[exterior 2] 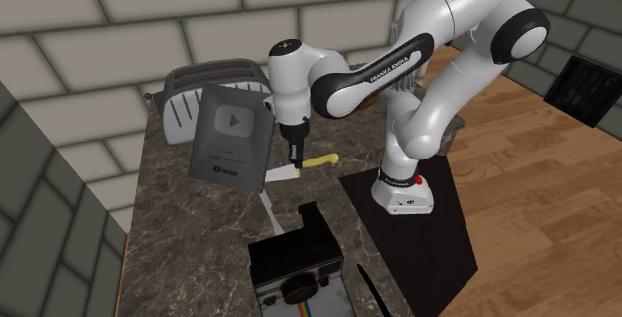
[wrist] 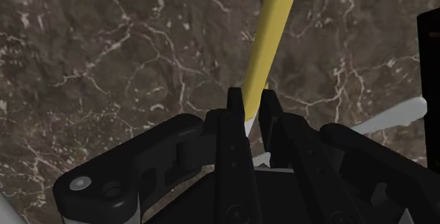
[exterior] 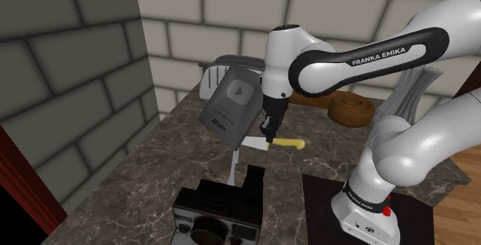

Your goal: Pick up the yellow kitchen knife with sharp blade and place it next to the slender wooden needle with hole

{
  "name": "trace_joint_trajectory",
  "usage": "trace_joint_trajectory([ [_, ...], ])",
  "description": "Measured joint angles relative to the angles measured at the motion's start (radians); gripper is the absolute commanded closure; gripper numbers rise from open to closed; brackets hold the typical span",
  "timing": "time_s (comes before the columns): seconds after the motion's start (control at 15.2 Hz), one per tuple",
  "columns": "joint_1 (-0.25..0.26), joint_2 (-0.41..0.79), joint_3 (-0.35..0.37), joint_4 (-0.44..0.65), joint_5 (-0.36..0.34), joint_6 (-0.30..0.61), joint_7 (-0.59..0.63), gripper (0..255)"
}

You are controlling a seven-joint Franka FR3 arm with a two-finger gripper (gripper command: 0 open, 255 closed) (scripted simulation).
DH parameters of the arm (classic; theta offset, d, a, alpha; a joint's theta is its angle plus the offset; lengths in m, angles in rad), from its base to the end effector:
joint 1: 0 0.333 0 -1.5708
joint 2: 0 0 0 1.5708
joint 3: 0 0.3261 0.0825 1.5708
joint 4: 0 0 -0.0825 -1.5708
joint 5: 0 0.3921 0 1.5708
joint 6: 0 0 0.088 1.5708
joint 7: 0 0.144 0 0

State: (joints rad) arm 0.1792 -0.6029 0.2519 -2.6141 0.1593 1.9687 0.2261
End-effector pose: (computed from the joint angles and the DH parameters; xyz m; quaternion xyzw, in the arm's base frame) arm 0.3202 0.1585 0.4012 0.9986 0.0461 -0.0255 0.0063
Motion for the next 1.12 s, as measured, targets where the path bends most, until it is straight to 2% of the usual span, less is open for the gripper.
trace_joint_trajectory([
  [0.46,0.111,-0.078,0.130,-0.034,0.110,-0.029,0.162,255],
  [0.86,0.194,-0.088,0.250,0.000,0.198,-0.052,0.313,255],
  [1.12,0.216,-0.067,0.305,-0.004,0.232,-0.020,0.363,255],
])
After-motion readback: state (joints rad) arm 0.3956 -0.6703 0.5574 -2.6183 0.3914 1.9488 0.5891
